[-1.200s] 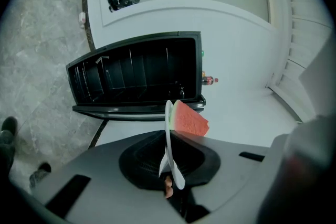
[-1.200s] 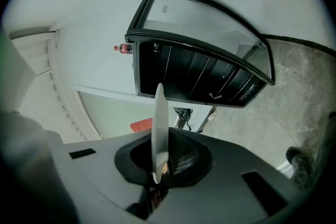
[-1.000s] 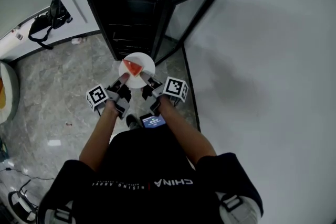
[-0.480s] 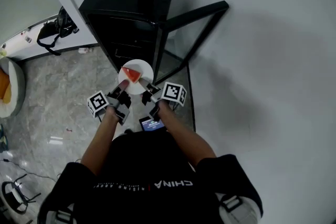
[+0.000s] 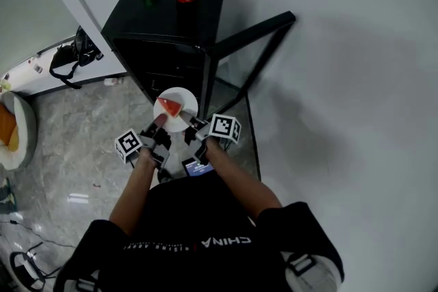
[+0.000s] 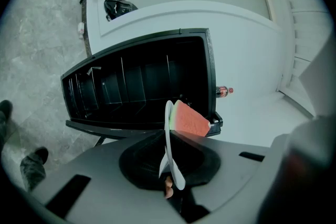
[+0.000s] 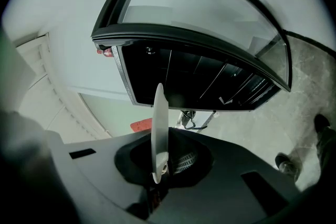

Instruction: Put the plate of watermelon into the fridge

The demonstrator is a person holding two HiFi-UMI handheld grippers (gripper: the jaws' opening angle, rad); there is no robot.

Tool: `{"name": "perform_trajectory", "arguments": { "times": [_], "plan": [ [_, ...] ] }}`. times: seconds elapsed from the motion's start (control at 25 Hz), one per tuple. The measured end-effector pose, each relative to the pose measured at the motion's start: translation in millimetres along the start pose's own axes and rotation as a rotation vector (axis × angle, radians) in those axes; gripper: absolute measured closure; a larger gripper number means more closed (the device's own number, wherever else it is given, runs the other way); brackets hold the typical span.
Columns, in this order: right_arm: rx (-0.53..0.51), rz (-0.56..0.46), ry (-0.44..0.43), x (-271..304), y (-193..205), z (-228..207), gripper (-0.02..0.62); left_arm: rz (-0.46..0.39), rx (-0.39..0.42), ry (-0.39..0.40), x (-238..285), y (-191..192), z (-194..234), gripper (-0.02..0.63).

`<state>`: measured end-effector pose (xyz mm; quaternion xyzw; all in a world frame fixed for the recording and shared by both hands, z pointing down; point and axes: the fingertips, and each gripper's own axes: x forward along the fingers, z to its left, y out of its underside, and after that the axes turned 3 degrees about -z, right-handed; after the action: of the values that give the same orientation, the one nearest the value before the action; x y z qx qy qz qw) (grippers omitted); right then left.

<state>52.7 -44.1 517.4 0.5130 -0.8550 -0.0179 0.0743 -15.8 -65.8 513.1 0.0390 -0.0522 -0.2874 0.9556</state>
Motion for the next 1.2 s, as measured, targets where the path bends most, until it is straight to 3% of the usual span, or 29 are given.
{"name": "perform_trajectory", "arguments": {
  "times": [0.24, 0.48, 0.8, 1.2],
  "plan": [
    [0.010, -0.058, -0.022, 19, -2, 13, 0.572, 0.021, 0.013, 0.057, 5, -25, -13, 0.575],
    [-0.009, -0.063, -0.022, 36, -1, 17, 0.572, 0.050, 0.013, 0.066, 13, -39, -10, 0.575],
    [0.005, -0.082, -0.009, 42, -6, 10, 0.571, 0.032, -0.039, 0.059, 19, -45, -7, 0.578],
    [-0.076, -0.044, 0.008, 55, -16, 20, 0.569, -0.031, -0.058, 0.071, 27, -59, -10, 0.578]
  ]
}}
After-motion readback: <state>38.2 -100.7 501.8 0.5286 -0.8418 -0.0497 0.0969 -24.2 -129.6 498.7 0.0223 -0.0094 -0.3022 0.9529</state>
